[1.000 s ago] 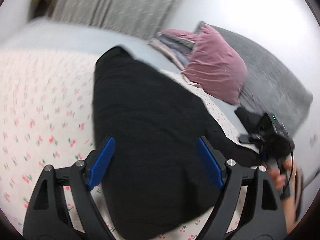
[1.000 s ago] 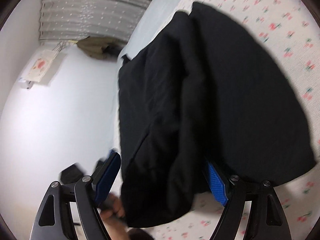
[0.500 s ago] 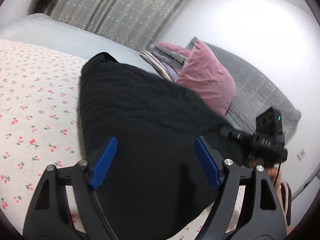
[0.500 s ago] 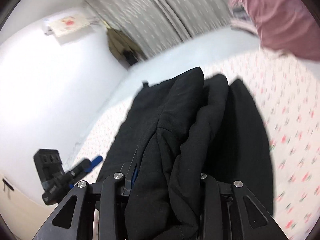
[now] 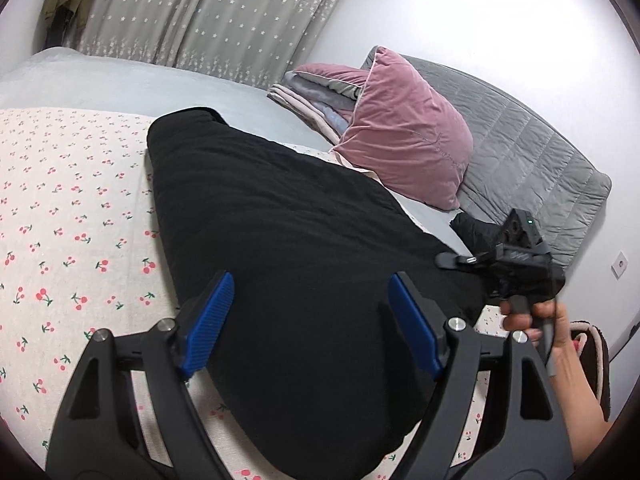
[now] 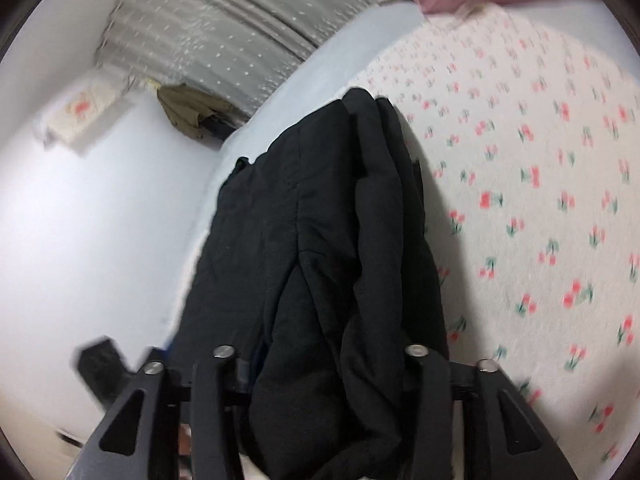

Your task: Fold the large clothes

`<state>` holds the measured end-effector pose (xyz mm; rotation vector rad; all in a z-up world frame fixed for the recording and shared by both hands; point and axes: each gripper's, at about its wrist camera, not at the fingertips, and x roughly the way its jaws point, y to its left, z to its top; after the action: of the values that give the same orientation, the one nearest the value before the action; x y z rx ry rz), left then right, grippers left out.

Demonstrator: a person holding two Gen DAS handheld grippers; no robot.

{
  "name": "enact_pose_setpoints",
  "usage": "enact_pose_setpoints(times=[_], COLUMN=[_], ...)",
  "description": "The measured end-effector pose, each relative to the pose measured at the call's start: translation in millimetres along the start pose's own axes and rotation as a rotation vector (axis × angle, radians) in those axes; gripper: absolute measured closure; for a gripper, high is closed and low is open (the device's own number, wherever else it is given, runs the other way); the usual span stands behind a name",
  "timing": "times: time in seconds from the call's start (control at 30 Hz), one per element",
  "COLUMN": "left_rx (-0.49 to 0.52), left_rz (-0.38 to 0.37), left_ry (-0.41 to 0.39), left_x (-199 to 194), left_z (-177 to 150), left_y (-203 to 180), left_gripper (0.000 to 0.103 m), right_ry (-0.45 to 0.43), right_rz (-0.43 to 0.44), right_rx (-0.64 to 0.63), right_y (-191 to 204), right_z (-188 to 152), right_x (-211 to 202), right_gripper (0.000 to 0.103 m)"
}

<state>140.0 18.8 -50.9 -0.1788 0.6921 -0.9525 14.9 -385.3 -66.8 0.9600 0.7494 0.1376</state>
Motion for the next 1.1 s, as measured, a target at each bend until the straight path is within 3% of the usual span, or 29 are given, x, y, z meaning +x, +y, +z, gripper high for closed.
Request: enact_pose_setpoints(times=[0.1,0.17,0.37,0.47,0.57,0.63,0.73,0.8,0.83,0.9,0.97,1.1], left_rx=[0.004,0.021,0.051,0.074,0.059,0.039,0.066,0.092,0.094,0.066,0.020,-0.031], left_rz=[0.008,0.022,0.064,0.094,0.088,0.067,0.100,0.151,0.179,0.207,0.218,0.266], left_ry=[-0.006,-0.006,-0.020,-0.020,-0.016,-0.003,0.034,0.059,0.073,0.093,0.092,0.106], left_x=[2,4,10,10,8,6,12,16,18,19,17,12], left_z=[-2,-2,-4,-4,-2,0,0,0,-1,-2,-3,-2], left_y=[-1,-4,-11,-16,-18,-18,-23,-28,-30,-29,-25,-21], left_gripper=[0.023,0.023,0.022,0.022,0.022,0.021,0.020,0.013,0.011,0.006,0.004,0.001], right_ry=[-0.018,-0.038,-0.019,-0.080,-0.169,-0.195,-0.080,-0.012,-0.015,-0.039,-0.062,-0.078], right_rz=[0.044,0.053,0.075,-0.022,0.028,0.000,-0.147,-0.177,-0.180,-0.203,-0.252,-0.281], right_rx=[0.072,0.090,0.087,0.021,-0.041,-0.085,0.007,0.074,0.075,0.035,-0.017,-0.087], right_y=[-6,-6,0,14,39,46,14,-6,-8,1,11,22], right_z=[0,-7,-21,-20,-24,-34,-42,-48,-49,-48,-48,-49], right_x=[-22,-37,-37,-30,-57,-70,-51,-35,-36,-45,-54,-63], right_gripper=[0.038,0.035,0.035,0.070,0.073,0.073,0.073,0.064,0.061,0.040,0.030,0.026])
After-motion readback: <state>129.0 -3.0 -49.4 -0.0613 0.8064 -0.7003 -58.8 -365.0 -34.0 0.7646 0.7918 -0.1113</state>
